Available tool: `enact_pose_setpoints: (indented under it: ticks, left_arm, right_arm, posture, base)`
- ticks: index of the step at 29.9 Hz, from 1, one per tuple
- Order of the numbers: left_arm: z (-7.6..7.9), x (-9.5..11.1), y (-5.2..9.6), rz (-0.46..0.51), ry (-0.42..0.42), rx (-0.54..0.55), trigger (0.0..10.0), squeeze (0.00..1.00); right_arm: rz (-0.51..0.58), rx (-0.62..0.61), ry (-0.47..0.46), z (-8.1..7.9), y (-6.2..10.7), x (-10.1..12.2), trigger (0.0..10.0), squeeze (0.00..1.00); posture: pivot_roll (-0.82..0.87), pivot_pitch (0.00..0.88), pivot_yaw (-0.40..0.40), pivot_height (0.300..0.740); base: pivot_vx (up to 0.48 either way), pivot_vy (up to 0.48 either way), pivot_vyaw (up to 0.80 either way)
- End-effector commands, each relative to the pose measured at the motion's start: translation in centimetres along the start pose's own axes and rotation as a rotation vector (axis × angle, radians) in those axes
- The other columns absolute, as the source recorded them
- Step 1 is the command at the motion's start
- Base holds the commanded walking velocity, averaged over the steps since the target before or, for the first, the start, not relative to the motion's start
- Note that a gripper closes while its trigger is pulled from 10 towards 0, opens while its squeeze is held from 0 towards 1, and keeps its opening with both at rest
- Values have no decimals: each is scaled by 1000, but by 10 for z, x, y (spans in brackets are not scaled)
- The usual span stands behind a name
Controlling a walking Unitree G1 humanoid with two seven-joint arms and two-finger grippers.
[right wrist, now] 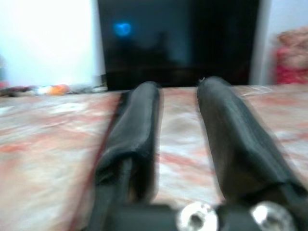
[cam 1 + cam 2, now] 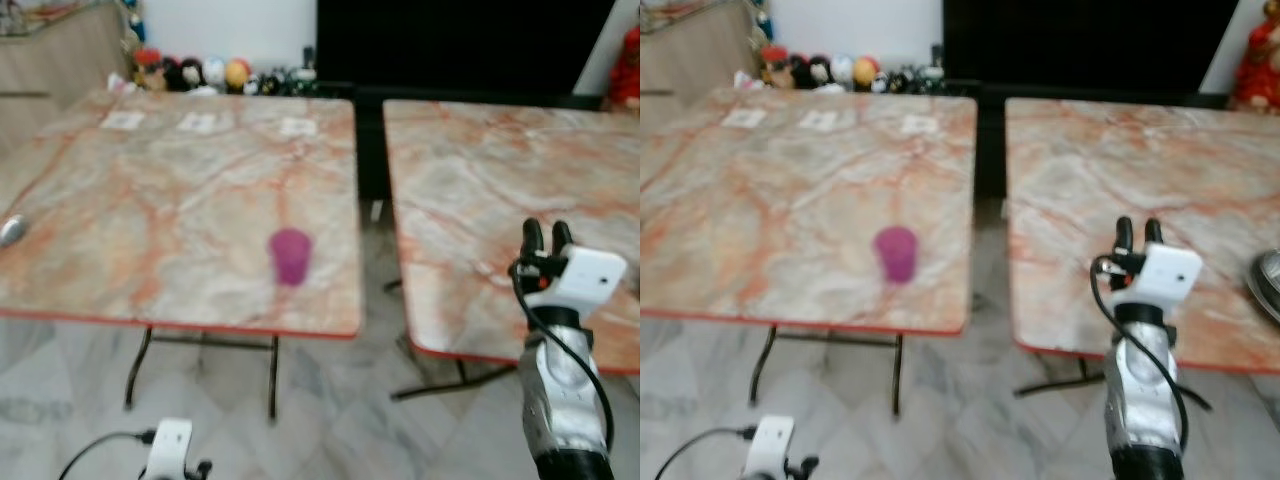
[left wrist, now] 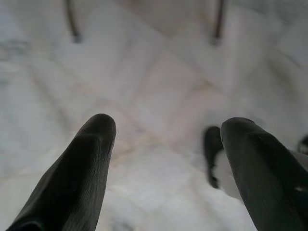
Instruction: Setting the table
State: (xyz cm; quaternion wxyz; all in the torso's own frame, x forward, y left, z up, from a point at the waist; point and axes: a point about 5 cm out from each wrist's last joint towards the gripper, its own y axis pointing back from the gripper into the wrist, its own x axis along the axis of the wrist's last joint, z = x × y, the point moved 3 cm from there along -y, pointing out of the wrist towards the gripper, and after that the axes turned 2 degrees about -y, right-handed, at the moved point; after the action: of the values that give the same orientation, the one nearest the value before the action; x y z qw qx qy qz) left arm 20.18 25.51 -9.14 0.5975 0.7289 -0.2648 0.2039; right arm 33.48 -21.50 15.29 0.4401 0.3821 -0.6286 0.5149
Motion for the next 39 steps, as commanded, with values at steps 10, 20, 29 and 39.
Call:
enact_pose_setpoints:
  ticks: [10,20,29,39]
  left_arm:
    - [7,-4,0,-15,15,-10,10000,0]
    - [6,-5,0,-17,18,-8,10000,0]
    - [5,-5,0,-15,19,-7,10000,0]
    - [6,-6,1,-20,20,-7,10000,0]
  right_arm:
    - [0,-11,15,6,-1,1,10000,0]
    - [-3,-2,17,5,-1,0,10000,0]
    - [-7,6,23,3,-1,-1,10000,0]
    - [-3,19,29,0,-1,-1,10000,0]
  posture:
    - [67,21,-23,740]
    - [70,19,-25,740]
    - [72,17,-26,740]
    - [73,18,-27,740]
  base:
    - [0,480,0]
    - [0,480,0]
    - [0,480,0]
    - [0,480,325]
